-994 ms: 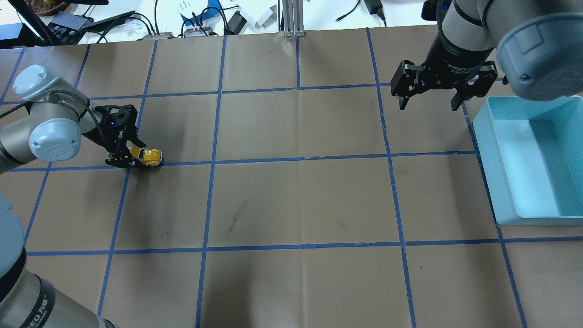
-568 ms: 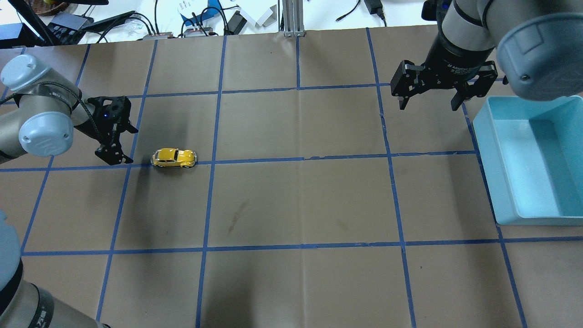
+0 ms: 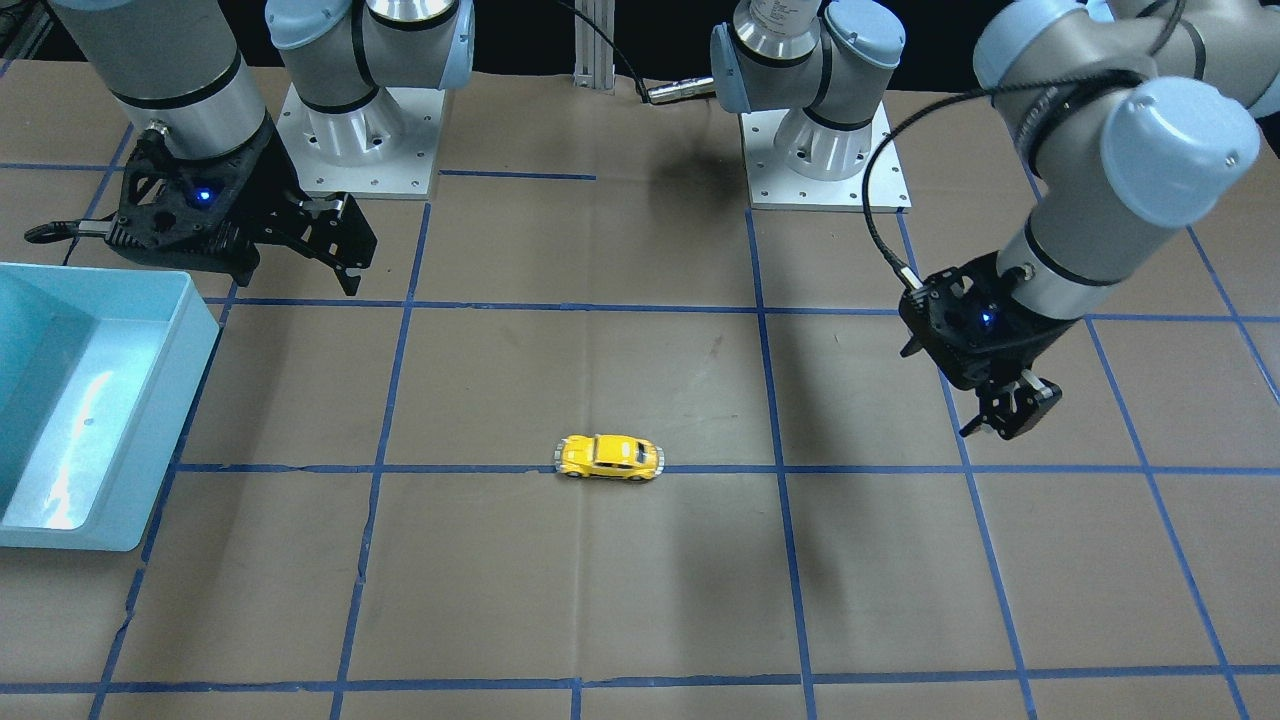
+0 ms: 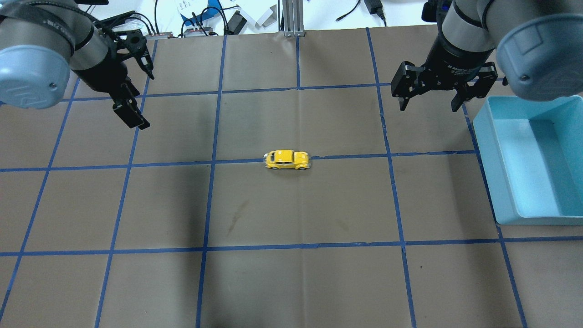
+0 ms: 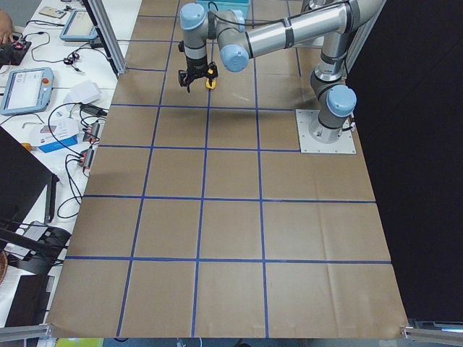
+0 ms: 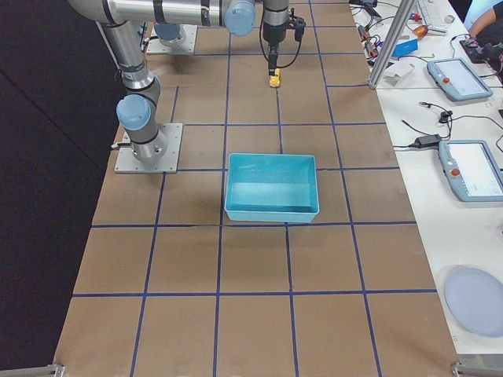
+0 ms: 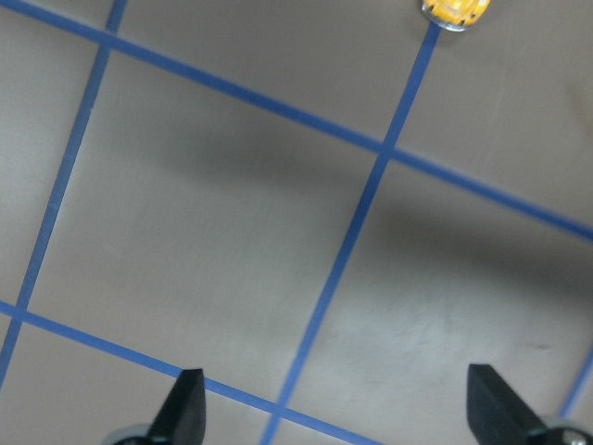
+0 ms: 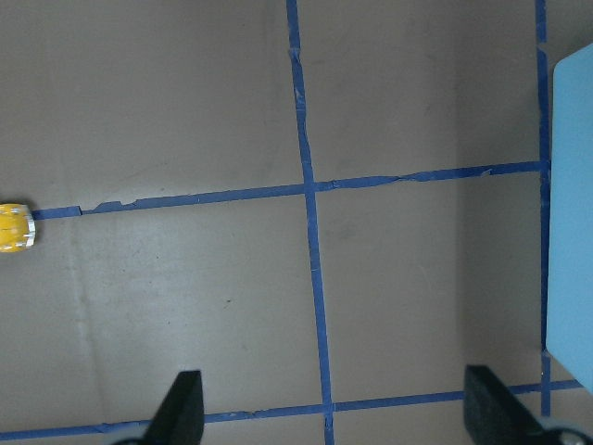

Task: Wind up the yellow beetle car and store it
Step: 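Open the left gripper and lift it off the car, then lower the right gripper down to the car beside the blue bin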

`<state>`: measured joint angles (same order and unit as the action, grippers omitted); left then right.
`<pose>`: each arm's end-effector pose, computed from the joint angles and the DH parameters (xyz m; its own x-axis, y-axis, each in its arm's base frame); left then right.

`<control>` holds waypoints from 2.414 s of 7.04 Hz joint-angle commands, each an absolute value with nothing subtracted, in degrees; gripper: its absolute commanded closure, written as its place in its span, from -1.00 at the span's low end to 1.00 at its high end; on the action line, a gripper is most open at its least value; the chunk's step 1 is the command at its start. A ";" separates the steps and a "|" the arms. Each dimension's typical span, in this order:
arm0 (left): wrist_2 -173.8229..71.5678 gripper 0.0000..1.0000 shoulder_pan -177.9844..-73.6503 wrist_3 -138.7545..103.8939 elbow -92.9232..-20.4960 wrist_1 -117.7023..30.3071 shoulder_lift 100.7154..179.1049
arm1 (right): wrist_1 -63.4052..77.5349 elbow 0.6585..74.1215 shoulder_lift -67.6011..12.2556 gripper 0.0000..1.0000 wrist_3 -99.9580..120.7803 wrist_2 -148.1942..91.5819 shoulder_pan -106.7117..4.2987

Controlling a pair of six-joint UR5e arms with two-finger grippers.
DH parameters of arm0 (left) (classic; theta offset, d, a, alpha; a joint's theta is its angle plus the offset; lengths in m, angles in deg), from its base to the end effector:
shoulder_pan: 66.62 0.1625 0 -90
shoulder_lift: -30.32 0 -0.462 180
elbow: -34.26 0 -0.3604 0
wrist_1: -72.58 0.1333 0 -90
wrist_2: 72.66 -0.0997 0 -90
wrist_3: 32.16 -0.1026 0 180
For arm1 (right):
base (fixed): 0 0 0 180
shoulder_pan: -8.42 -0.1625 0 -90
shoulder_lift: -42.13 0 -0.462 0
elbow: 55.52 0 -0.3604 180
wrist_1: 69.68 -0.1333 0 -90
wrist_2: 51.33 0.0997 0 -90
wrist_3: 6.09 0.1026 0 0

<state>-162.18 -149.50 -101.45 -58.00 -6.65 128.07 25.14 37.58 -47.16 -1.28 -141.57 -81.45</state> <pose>-0.0689 -0.5309 0.4564 -0.4668 0.8843 -0.0094 0.8843 0.4667 -0.0125 0.1318 -0.4671 0.4997 -0.9963 0.0862 0.0027 0.0861 0.9961 -0.0179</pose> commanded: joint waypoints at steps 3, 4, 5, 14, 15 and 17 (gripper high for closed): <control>-163.80 -1.00 -155.56 -66.28 -56.00 -15.37 119.54 | 25.15 37.73 -47.16 -1.00 -1.26 -141.50 -81.40; -163.72 -1.00 -154.96 -54.86 -56.09 -15.48 118.13 | 25.15 37.73 -47.16 -1.00 -1.34 -141.50 -81.40; -164.06 -1.00 -154.95 -48.66 -56.18 -15.40 117.77 | 25.07 37.73 -47.16 -1.00 -1.34 -141.50 -81.40; -163.98 -1.00 -153.54 -35.76 -54.77 -20.49 117.42 | 24.88 41.67 -41.28 -0.96 -51.07 -144.67 -73.18; -164.85 -1.00 -153.55 -35.76 -54.77 -22.58 116.81 | 27.06 43.95 -41.01 -0.93 -60.31 -144.23 -68.87; -163.65 -1.00 -153.46 -35.41 -54.77 -23.13 116.71 | 38.19 50.19 -39.44 -0.95 -84.38 -144.14 -64.18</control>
